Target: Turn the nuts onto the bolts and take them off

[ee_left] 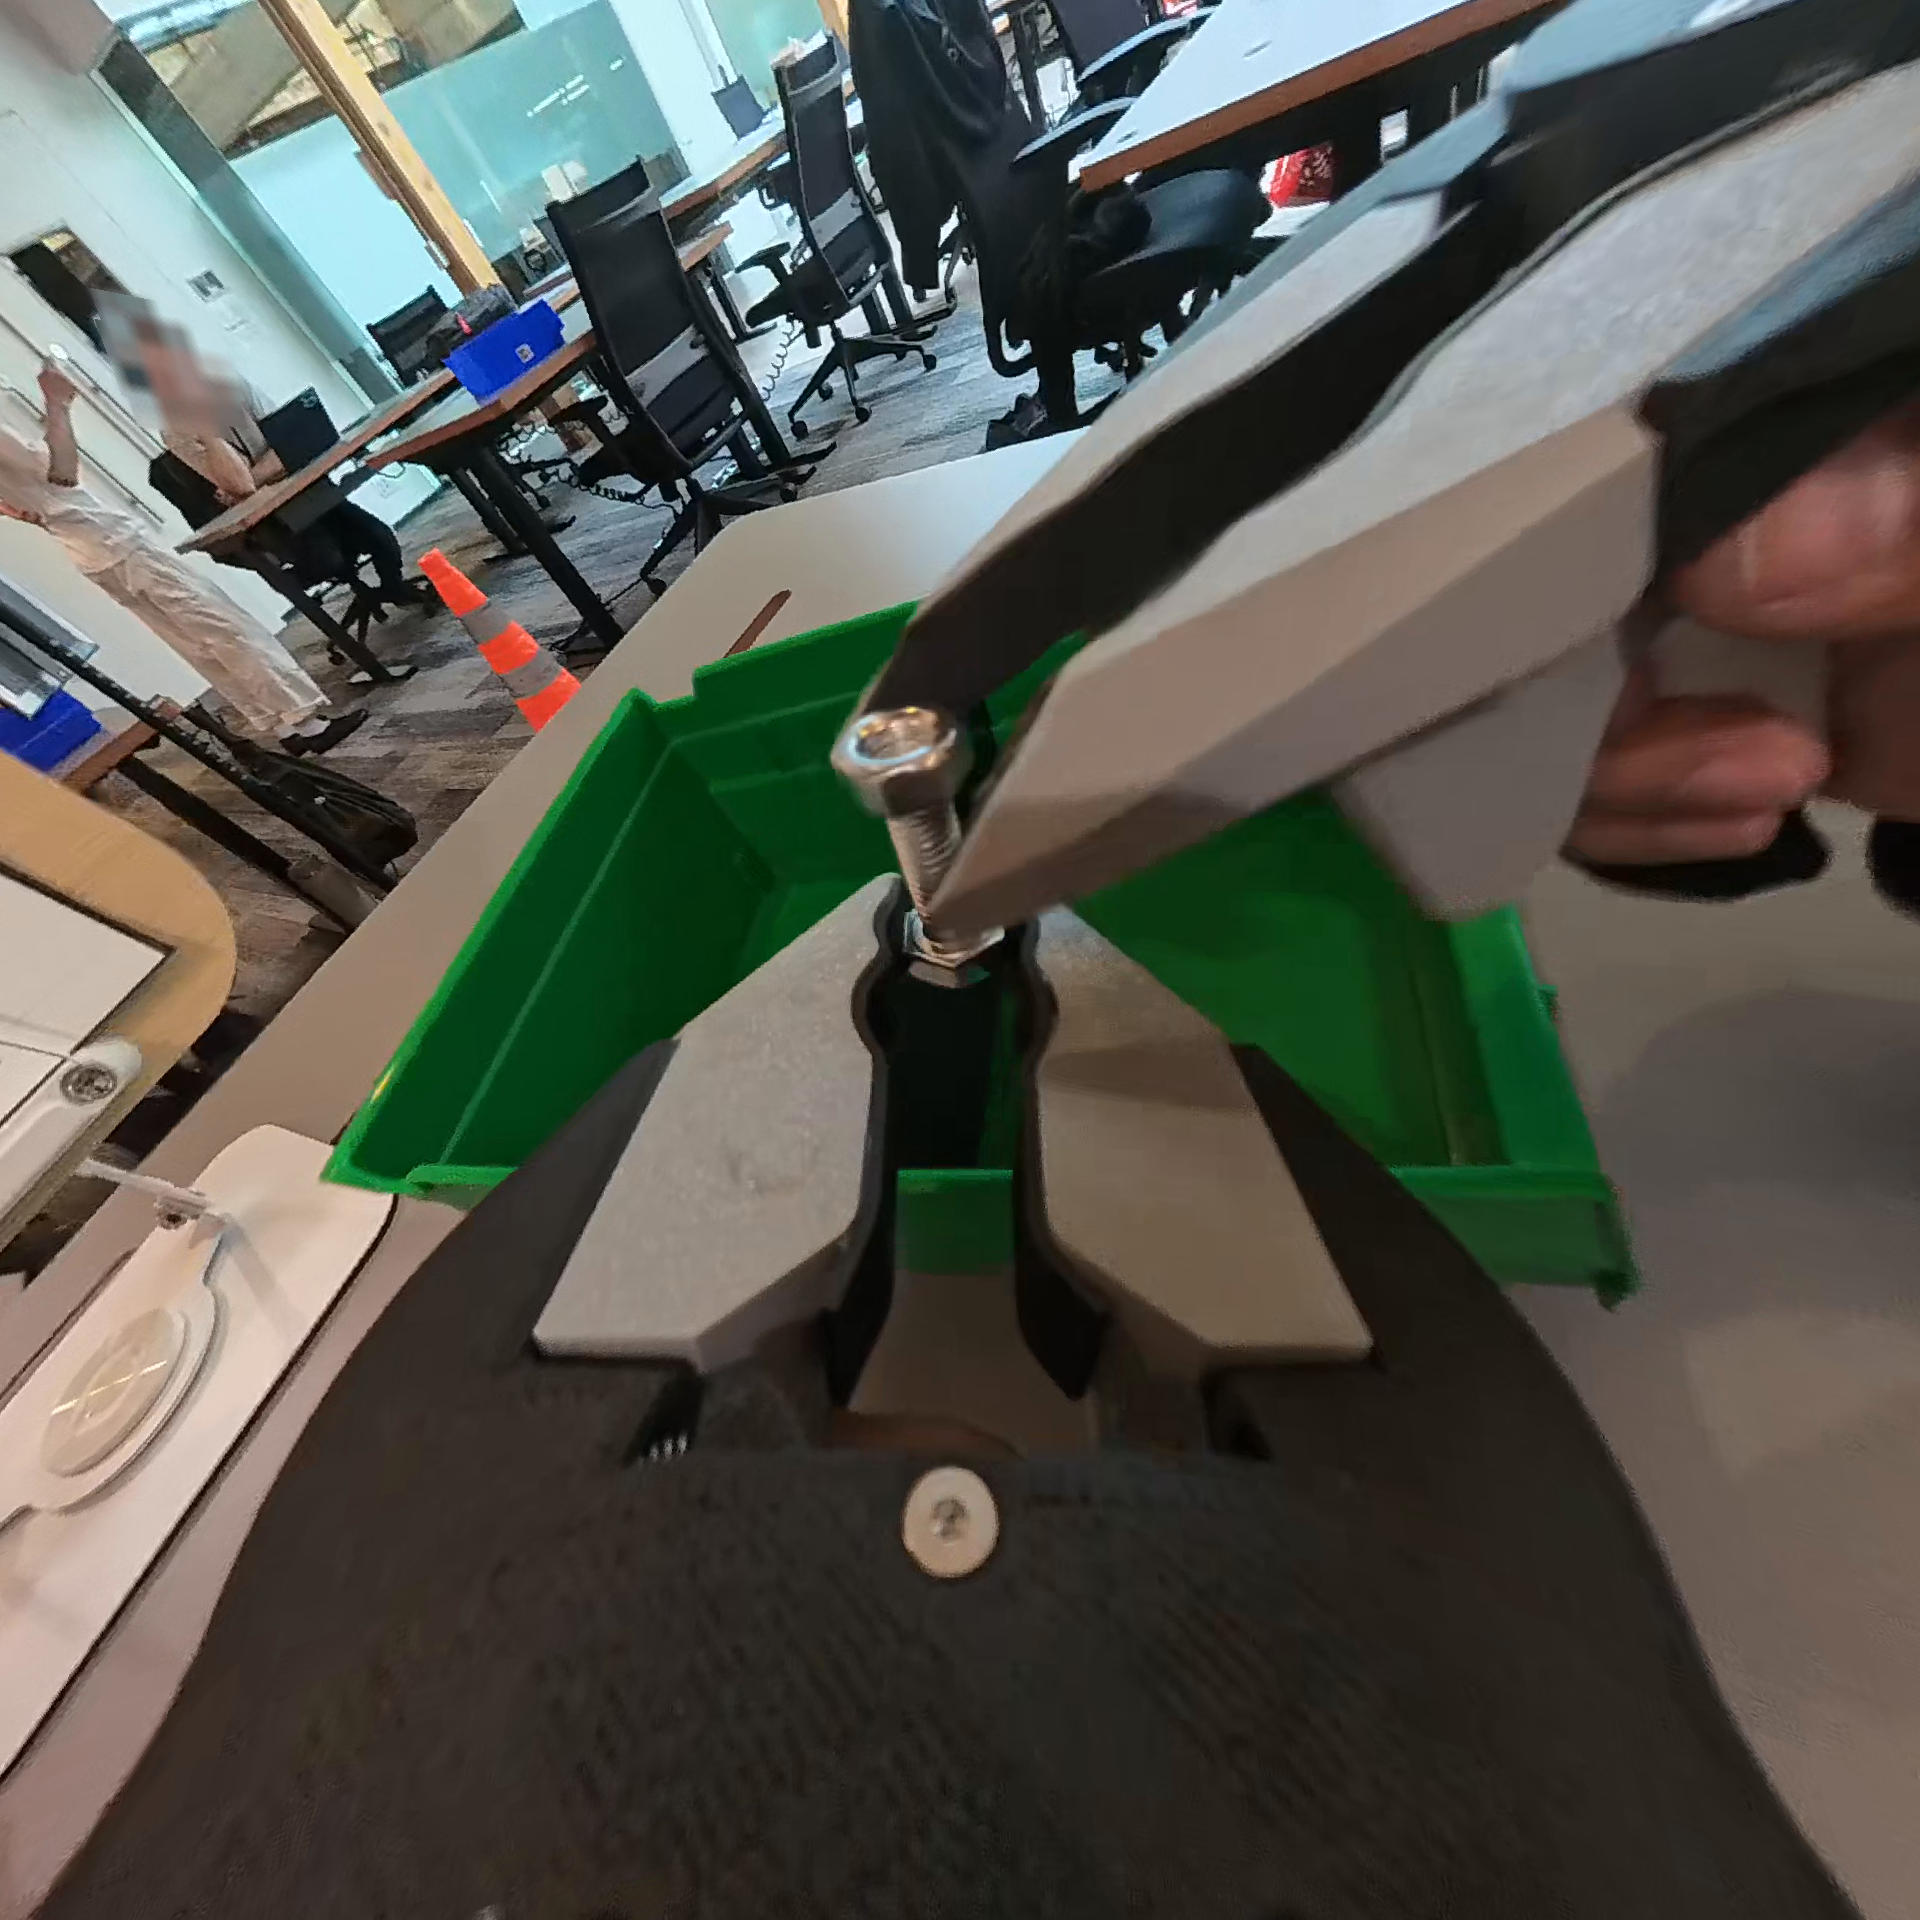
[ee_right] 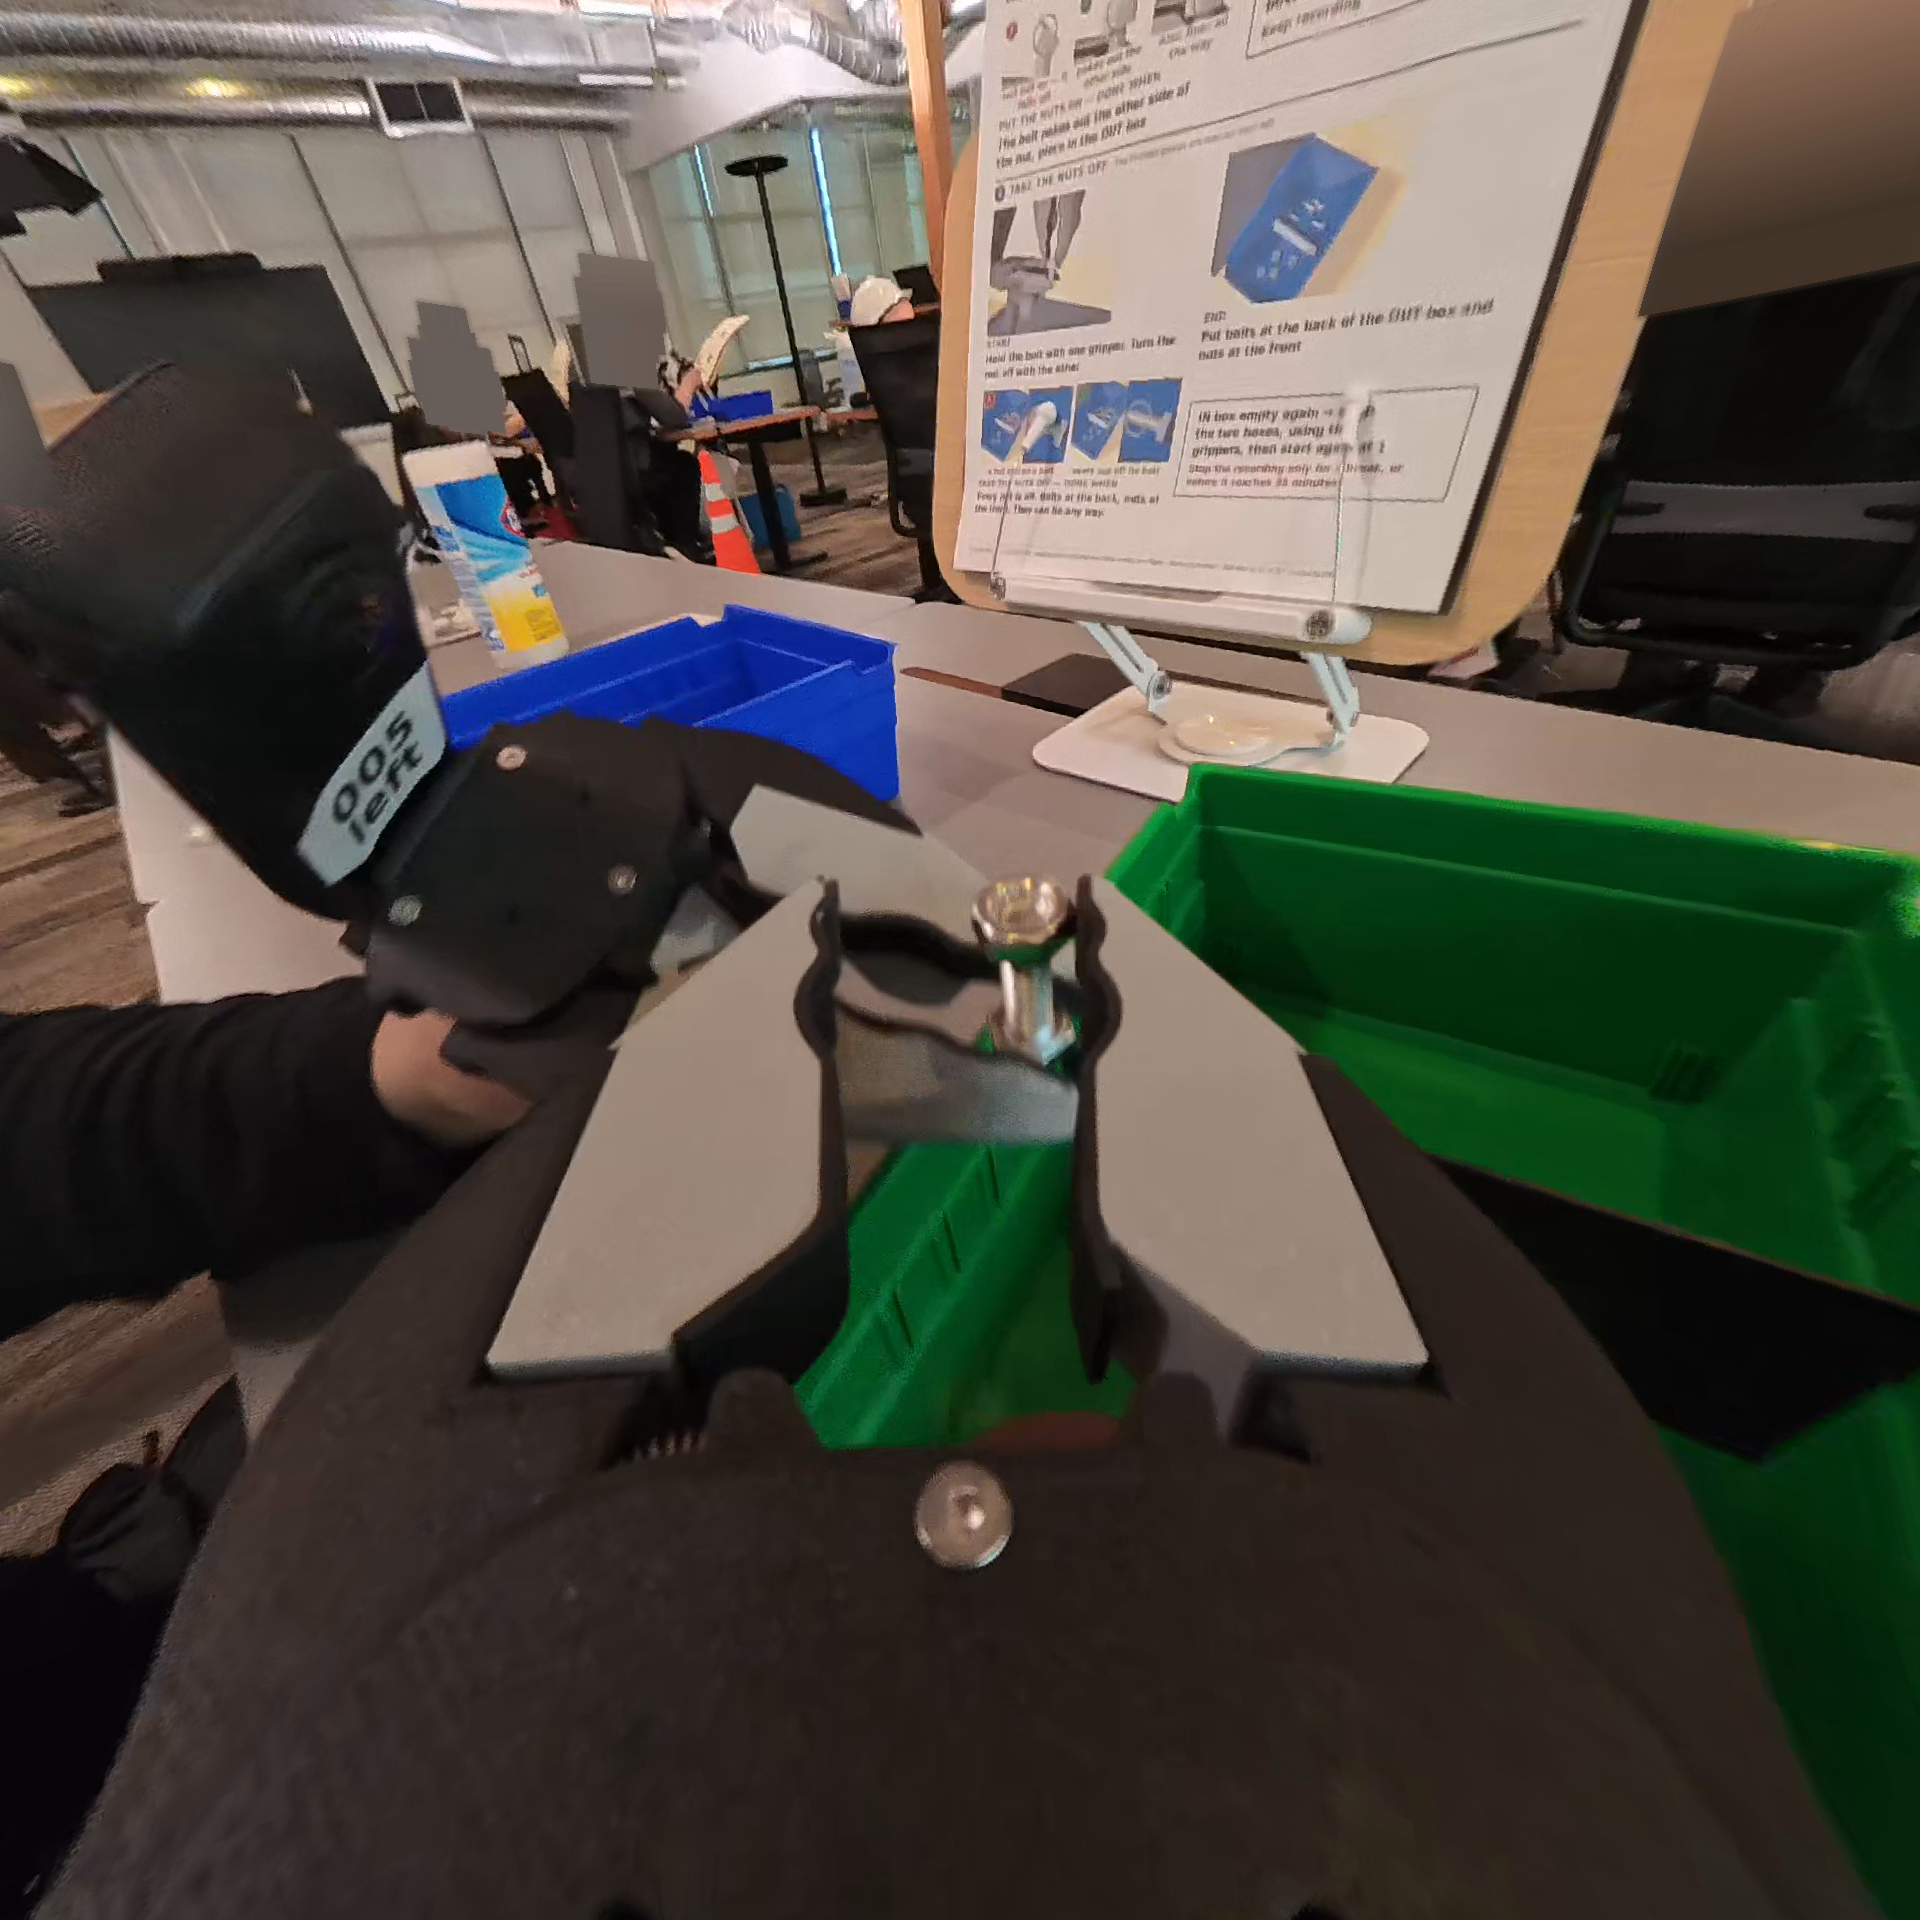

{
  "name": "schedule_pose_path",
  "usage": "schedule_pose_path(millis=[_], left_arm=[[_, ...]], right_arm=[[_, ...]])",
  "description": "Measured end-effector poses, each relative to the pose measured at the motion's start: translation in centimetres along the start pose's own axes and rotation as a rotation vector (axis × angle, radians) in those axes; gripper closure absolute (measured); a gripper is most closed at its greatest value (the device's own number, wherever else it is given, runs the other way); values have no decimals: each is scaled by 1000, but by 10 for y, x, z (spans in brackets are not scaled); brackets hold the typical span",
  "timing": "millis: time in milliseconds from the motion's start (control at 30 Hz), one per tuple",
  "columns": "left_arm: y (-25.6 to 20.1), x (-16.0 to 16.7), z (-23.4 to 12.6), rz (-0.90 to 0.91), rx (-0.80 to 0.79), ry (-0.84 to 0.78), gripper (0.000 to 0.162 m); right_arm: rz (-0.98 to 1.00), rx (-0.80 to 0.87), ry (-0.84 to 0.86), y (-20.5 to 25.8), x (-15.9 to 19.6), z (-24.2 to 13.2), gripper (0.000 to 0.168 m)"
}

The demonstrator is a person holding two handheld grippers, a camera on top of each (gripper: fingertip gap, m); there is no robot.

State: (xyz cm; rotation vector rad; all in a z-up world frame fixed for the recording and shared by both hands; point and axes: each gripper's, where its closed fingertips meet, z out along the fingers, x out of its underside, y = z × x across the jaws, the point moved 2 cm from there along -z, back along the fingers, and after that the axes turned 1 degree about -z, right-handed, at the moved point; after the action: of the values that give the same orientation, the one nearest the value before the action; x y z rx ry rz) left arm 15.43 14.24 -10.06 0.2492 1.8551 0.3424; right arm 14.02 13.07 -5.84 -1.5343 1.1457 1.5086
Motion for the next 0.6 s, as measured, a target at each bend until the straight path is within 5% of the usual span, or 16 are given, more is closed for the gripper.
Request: schedule_pose_path(millis=[333, 600], left_arm=[[7, 0, -5, -15, -17, -10, 146], [-3, -3, -4, 2, -9, -12, 146]], right_arm=[[-10, -2, -14, -4, -5, -10, 136], [-42, 28, -13, -3, -7, -6, 128]])
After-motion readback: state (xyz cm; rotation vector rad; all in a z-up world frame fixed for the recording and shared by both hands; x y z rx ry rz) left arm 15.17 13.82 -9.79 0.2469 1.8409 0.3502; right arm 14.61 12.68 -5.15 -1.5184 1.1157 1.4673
